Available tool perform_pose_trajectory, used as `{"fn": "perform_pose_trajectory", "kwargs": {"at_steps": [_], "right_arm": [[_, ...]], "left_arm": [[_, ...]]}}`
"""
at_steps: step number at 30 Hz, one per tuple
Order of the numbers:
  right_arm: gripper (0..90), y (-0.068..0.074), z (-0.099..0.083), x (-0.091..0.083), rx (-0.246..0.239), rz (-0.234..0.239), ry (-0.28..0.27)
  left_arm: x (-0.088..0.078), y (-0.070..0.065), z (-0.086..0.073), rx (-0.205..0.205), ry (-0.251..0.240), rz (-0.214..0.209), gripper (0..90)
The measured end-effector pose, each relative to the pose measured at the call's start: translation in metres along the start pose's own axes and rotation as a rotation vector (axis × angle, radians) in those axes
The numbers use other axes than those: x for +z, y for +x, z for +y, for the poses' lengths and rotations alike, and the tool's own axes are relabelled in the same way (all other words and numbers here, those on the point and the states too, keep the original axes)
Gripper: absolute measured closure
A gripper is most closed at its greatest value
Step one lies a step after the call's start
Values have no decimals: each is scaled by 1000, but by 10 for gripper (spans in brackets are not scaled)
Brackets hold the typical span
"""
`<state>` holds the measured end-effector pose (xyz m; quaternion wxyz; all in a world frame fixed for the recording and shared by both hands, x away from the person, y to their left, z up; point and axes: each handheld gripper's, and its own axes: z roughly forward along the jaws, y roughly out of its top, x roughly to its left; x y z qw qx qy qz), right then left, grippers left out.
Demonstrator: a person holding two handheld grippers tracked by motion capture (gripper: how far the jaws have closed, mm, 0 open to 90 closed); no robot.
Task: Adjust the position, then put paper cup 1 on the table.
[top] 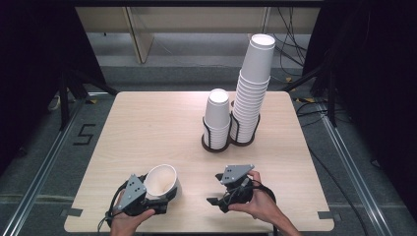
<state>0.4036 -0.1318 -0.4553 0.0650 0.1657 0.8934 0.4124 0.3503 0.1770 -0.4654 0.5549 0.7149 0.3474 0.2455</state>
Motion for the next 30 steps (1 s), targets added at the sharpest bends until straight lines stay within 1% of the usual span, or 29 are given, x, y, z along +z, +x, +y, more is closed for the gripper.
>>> {"fn": "perform_pose_trajectory", "kwargs": {"at_steps": [1,2,3,4,6,7,8,9,10,11,12,13,14,15,17,20,21,23,24,25,26,27,30], "right_arm": [[201,-1,-1,-1,9,-9,1],[200,-2,-2,-2,10,-15,2],[200,-2,-4,-3,20,-21,1],[200,-3,-5,-3,22,-22,-3],[196,-4,-7,-4,31,-36,-5],[196,-5,-8,-5,39,-35,-3],[196,-5,-9,-6,42,-41,-10],[195,-5,-10,-7,53,-45,-6],[194,-6,-11,-7,47,-48,-12],[192,-6,-11,-7,57,-42,-10],[192,-7,-12,-8,50,-49,-9],[191,-6,-13,-8,69,-50,-6],[188,-6,-13,-8,66,-53,-3],[185,-7,-13,-7,42,-57,-14],[184,-6,-13,-9,71,-50,-8],[184,-8,-14,-11,65,-63,-14],[184,-9,-15,-11,74,-65,-17],[184,-10,-16,-12,75,-67,-20],[184,-11,-16,-13,83,-70,-18],[184,-12,-16,-14,75,-82,-25],[184,-12,-16,-14,90,-72,-21],[184,-12,-17,-14,91,-73,-23],[184,-14,-18,-14,96,-89,-15]], "left_arm": [[0,1,0,-2,1,6,122],[1,2,-1,-5,-8,8,122],[1,3,-1,-4,-7,15,122],[0,4,-1,-3,7,30,122],[-1,6,-1,-6,9,41,121],[-1,7,-1,-4,12,49,121],[-1,8,-2,-6,9,54,121],[-1,8,-2,-13,13,59,121],[-2,9,-2,-12,13,63,121],[-2,11,-2,-11,4,63,121],[-2,12,-2,-11,2,66,121],[-2,13,-2,-14,0,73,121],[-3,14,-2,-16,6,81,121],[-3,15,-2,-17,8,87,121],[-4,17,-2,-22,12,97,121],[-5,19,-1,-23,10,109,121],[-5,20,-1,-24,8,112,121],[-5,21,-1,-27,8,115,121],[-4,22,-1,-30,7,119,121],[-3,23,0,-29,12,116,121],[-1,24,0,-35,5,113,121],[0,26,2,-30,16,119,121],[4,30,4,-38,15,128,121]]}}
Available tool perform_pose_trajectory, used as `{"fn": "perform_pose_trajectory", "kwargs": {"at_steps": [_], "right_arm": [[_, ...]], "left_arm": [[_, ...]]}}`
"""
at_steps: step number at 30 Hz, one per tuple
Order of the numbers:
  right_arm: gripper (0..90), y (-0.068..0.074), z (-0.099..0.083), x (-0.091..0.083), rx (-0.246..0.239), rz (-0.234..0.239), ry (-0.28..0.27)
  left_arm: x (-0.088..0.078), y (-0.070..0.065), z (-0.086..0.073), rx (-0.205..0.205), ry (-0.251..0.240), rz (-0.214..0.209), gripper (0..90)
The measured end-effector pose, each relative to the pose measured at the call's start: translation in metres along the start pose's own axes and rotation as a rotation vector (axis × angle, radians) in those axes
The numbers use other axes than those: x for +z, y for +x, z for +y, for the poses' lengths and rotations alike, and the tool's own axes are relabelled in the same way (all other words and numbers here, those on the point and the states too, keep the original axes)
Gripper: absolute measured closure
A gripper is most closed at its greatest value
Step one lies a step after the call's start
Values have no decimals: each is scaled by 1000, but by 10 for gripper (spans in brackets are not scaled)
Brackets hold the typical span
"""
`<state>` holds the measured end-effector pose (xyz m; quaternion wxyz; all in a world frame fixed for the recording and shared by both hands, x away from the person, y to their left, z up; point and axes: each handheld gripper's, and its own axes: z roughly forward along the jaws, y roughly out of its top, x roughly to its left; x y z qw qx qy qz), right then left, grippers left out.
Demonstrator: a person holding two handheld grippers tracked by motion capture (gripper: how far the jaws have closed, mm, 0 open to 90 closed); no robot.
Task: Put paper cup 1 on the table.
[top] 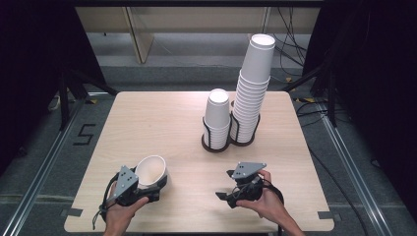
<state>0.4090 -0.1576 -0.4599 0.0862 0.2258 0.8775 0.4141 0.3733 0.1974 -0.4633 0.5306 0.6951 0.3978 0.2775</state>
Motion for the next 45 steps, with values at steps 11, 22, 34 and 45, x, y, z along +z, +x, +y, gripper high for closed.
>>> {"fn": "perform_pose_trajectory", "kwargs": {"at_steps": [11,22,34,45], "right_arm": [[183,-3,-2,-2,10,-8,-4],[183,-4,-4,-5,6,-10,-3],[183,-3,-5,-4,1,-10,-5],[183,-4,-6,-3,9,3,-7]], "left_arm": [[29,25,17,-21,9,52,120],[69,56,36,-32,30,120,120],[112,93,55,-38,71,200,121],[143,118,52,-60,93,275,121]]}}
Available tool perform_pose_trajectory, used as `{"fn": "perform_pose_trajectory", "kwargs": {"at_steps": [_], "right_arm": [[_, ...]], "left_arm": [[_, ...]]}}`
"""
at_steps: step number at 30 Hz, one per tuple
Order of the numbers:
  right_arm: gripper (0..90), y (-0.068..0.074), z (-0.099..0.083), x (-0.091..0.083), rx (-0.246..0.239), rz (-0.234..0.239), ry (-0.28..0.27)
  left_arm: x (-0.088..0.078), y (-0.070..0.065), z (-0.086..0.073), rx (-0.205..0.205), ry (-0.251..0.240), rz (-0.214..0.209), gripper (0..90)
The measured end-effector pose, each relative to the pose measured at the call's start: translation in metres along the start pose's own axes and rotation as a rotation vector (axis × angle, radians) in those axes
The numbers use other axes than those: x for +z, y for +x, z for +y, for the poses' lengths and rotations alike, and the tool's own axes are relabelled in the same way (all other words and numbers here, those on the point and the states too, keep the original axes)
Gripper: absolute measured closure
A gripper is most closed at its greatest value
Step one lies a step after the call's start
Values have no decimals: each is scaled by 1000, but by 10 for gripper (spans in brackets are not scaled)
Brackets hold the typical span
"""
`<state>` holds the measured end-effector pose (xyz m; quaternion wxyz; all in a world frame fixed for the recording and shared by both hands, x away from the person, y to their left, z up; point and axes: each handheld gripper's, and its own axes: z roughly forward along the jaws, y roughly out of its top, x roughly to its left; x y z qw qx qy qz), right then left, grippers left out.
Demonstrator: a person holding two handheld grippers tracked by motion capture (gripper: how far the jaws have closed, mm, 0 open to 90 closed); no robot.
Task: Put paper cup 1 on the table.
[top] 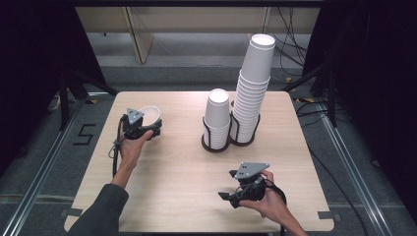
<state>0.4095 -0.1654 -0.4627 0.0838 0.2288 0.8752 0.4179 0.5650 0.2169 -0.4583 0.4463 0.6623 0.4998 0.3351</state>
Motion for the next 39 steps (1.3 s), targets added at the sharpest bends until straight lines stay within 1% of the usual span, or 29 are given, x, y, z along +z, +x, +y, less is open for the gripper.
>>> {"fn": "perform_pose_trajectory", "kwargs": {"at_steps": [1,2,4,5,7,8,9,10,13,14,15,16,17,18,19,20,21,23,25,27,28,29,30,32,34,36,38,39], "right_arm": [[184,0,0,0,-7,0,-3],[184,1,0,0,8,0,1],[183,0,0,0,6,2,1],[184,-1,0,0,-10,2,-2],[183,0,0,0,1,5,3],[184,0,0,0,1,5,2],[183,0,0,0,-1,6,2],[184,-1,0,0,-11,-1,2],[184,-1,0,1,-10,-1,1],[184,0,-1,1,0,5,2],[184,0,-1,1,-2,4,4],[184,0,-1,1,0,6,7],[184,1,-1,0,14,4,9],[184,1,-1,0,17,5,5],[184,1,-1,0,20,5,2],[184,0,-1,0,9,4,-1],[184,0,-1,0,10,3,0],[184,-1,-1,0,4,3,0],[184,-1,-1,0,5,5,0],[184,-1,-2,0,6,3,1],[184,0,-2,-1,20,-1,4],[184,-2,-1,0,-10,-4,-5],[184,-2,-1,-1,-12,-5,-6],[184,0,-2,-1,14,0,1],[184,-2,-2,-2,3,-2,0],[184,-2,-2,-2,6,0,1],[184,-2,-3,-2,8,4,4],[184,-2,-3,-1,-3,2,-3]], "left_arm": [[3,1,-1,-7,0,7,121],[5,1,-1,-7,1,8,121],[10,1,-3,-4,8,14,121],[12,1,-3,-6,15,16,121],[16,-1,-3,2,16,16,120],[17,-1,-2,16,21,18,120],[19,-2,-2,22,22,20,119],[21,-3,-2,26,15,20,119],[26,-5,-1,27,10,20,115],[27,-5,-2,34,14,20,114],[29,-5,-2,35,15,22,112],[31,-4,-3,31,15,25,111],[32,-4,-4,21,16,26,109],[33,-4,-5,22,20,27,107],[34,-4,-6,27,12,28,105],[35,-5,-7,37,13,31,103],[36,-5,-8,47,9,29,100],[37,-6,-10,41,-1,17,92],[38,-7,-12,57,-1,18,88],[38,-8,-14,41,5,11,84],[38,-8,-14,41,14,10,85],[39,-8,-15,45,14,6,86],[39,-8,-15,50,21,8,86],[39,-7,-16,47,16,2,94],[38,-7,-17,49,14,-2,99],[38,-7,-19,61,30,-7,99],[38,-5,-21,53,33,-13,107],[38,-5,-22,49,41,-11,113]]}}
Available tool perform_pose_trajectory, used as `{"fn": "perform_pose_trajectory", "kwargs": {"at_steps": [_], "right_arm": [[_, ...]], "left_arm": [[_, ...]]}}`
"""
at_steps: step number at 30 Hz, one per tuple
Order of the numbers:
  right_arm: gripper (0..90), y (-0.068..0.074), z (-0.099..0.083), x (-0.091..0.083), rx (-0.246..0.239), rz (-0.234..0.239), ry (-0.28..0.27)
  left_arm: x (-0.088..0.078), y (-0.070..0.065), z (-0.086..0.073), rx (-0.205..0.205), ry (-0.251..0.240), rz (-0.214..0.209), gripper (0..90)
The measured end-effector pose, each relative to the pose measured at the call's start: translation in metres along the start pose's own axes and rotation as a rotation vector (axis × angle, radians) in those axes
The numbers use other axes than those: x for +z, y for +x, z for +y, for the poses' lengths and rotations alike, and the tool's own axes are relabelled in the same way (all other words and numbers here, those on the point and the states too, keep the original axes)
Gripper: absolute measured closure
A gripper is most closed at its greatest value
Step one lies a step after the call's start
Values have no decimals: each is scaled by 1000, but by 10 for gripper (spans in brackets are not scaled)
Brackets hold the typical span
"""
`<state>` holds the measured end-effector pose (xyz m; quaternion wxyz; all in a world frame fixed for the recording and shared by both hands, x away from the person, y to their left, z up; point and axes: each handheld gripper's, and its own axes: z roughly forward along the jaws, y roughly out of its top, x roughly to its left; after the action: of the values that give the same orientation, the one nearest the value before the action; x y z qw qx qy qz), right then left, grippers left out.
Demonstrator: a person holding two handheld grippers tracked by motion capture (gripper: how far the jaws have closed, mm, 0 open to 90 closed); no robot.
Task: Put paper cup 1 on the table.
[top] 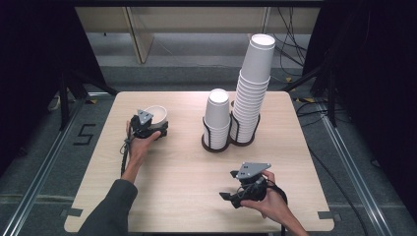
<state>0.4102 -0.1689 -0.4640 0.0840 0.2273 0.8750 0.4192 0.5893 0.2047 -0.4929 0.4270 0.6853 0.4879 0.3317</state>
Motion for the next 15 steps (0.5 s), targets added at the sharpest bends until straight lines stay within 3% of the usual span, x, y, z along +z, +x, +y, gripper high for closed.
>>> {"fn": "perform_pose_trajectory", "kwargs": {"at_steps": [3,4,6,15], "right_arm": [[184,0,0,0,-1,2,2],[184,2,-1,-1,24,-3,11],[184,0,-1,-1,3,-5,8],[184,0,-3,-2,16,-3,14]], "left_arm": [[0,1,-2,-2,-1,3,118],[-1,1,-3,0,3,6,121],[-2,2,-5,2,11,2,124],[-3,2,-9,12,57,-4,142]]}}
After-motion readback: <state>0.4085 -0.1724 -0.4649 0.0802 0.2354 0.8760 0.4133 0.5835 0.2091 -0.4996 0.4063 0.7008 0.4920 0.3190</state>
